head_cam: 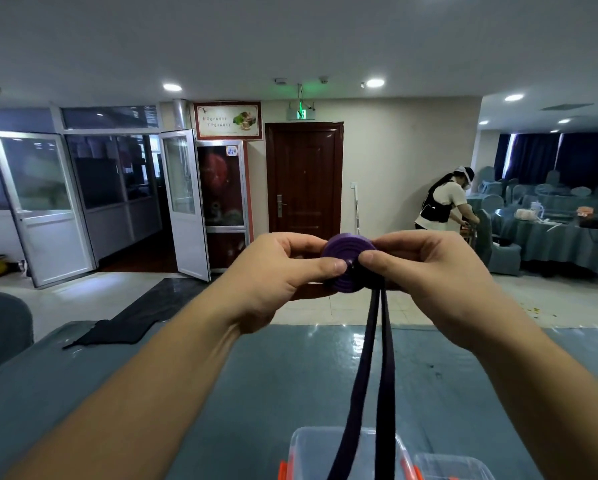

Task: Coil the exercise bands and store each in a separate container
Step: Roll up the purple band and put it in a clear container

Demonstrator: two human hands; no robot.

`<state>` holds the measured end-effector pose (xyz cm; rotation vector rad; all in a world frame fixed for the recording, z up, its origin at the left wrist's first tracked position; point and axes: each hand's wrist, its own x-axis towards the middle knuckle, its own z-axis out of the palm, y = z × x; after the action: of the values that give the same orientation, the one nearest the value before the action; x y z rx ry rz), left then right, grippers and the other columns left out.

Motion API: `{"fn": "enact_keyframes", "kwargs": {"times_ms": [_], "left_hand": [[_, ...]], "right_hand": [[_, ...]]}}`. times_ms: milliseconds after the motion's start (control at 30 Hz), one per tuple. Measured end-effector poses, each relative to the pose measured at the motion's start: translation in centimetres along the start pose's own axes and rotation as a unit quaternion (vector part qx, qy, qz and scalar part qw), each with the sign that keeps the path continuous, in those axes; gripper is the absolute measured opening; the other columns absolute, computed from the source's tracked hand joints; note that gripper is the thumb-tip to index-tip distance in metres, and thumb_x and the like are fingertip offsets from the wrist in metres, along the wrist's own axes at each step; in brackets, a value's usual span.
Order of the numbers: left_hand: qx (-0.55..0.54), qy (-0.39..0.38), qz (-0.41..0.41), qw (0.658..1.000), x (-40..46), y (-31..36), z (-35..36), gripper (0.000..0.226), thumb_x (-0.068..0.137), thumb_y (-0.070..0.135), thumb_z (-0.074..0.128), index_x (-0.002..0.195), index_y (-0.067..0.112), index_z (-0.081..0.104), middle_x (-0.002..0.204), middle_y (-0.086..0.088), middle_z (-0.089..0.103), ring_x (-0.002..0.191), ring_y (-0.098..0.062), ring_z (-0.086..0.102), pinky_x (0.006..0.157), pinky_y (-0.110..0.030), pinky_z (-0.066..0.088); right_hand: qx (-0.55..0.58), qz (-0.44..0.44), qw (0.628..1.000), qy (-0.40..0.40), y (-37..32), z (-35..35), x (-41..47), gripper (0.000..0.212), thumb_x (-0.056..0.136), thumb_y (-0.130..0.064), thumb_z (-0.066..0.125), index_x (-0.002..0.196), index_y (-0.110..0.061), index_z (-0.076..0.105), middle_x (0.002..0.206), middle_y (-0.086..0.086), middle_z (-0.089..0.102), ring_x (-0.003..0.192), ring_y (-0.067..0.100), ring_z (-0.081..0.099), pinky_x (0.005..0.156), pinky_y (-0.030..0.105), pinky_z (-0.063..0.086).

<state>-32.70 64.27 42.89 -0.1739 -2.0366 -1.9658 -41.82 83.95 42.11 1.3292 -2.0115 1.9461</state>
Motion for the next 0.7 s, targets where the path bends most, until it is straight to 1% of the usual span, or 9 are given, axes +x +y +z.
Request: {"fn": "enact_keyframes", "kwargs": {"times_ms": [67,167,200,267,367,467,500,600,700], "left_hand": [[-0.081,0.023,0.007,0.996,0.1,-0.6,0.7,0.031,0.07,0.016,0.083,0.1,0.007,0.082,0.105,-0.018,0.079,0.095,-0.026,0.078,0.078,-0.029,0.063],[-0.169,0.026,-0.005,0.985,0.2,-1.6,1.5,0.035,0.071,0.014,0.081,0.105,0.004,0.08,0.108,-0.018,0.078,0.096,-0.023,0.078,0.078,-0.028,0.062],[-0.166,0.026,-0.01,0.986,0.2,-1.7,1.4,0.037,0.071,0.015,0.081,0.106,0.005,0.08,0.108,-0.018,0.078,0.095,-0.023,0.077,0.078,-0.027,0.062],[-0.105,0.018,-0.018,0.994,0.2,-1.5,0.9,0.034,0.071,0.02,0.083,0.104,0.011,0.081,0.105,-0.015,0.079,0.093,-0.021,0.077,0.078,-0.026,0.061],[-0.043,0.0,-0.019,0.999,0.3,-0.9,0.1,0.034,0.072,0.025,0.085,0.103,0.011,0.082,0.103,-0.015,0.079,0.092,-0.021,0.077,0.077,-0.027,0.061],[-0.08,0.02,-0.001,0.997,0.8,-0.8,0.1,0.035,0.07,0.025,0.084,0.102,0.01,0.083,0.105,-0.016,0.079,0.095,-0.024,0.077,0.08,-0.03,0.063],[-0.102,0.028,0.002,0.994,1.0,-0.9,0.3,0.035,0.069,0.024,0.084,0.102,0.011,0.083,0.106,-0.017,0.079,0.096,-0.024,0.077,0.08,-0.03,0.063],[-0.144,0.029,-0.015,0.989,1.1,-1.3,0.4,0.035,0.07,0.021,0.083,0.103,0.008,0.082,0.108,-0.018,0.078,0.095,-0.023,0.078,0.076,-0.027,0.062],[-0.082,-0.003,-0.037,0.996,1.2,-0.9,0.0,0.034,0.073,0.021,0.083,0.105,0.01,0.081,0.109,-0.017,0.078,0.097,-0.024,0.077,0.08,-0.031,0.063]], "right_hand": [[0.056,-0.031,0.996,0.058,0.4,0.8,-0.2,0.026,0.082,-0.021,0.081,0.107,-0.021,0.08,0.099,0.005,0.083,0.095,0.024,0.08,0.09,0.038,0.063],[0.116,-0.059,0.985,0.11,0.7,1.7,-0.6,0.023,0.083,-0.01,0.078,0.105,-0.016,0.08,0.097,0.007,0.083,0.095,0.024,0.08,0.087,0.031,0.063],[0.117,-0.053,0.985,0.114,0.7,1.7,-0.6,0.022,0.083,-0.007,0.078,0.104,-0.015,0.08,0.096,0.006,0.083,0.094,0.024,0.08,0.086,0.029,0.063],[0.081,-0.034,0.991,0.096,0.6,1.3,-0.4,0.022,0.085,-0.001,0.077,0.103,-0.014,0.081,0.094,0.005,0.083,0.093,0.023,0.08,0.086,0.03,0.064],[0.032,-0.025,0.997,0.059,0.2,0.8,-0.1,0.022,0.085,-0.006,0.079,0.104,-0.015,0.082,0.095,0.003,0.083,0.093,0.021,0.08,0.091,0.034,0.063],[0.055,-0.048,0.995,0.066,0.1,1.0,0.1,0.031,0.076,-0.024,0.081,0.106,-0.022,0.081,0.099,0.0,0.083,0.097,0.019,0.079,0.09,0.029,0.062],[0.065,-0.054,0.994,0.074,0.2,1.1,0.1,0.033,0.075,-0.025,0.081,0.108,-0.023,0.08,0.101,-0.001,0.083,0.099,0.018,0.079,0.091,0.027,0.061],[0.078,-0.055,0.991,0.091,0.6,1.2,0.2,0.031,0.078,-0.021,0.08,0.108,-0.025,0.08,0.101,-0.002,0.083,0.099,0.017,0.079,0.091,0.026,0.061],[0.027,-0.042,0.998,0.047,0.3,0.4,0.4,0.026,0.083,-0.014,0.081,0.103,-0.031,0.083,0.099,-0.004,0.083,0.097,0.014,0.079,0.091,0.027,0.062]]}}
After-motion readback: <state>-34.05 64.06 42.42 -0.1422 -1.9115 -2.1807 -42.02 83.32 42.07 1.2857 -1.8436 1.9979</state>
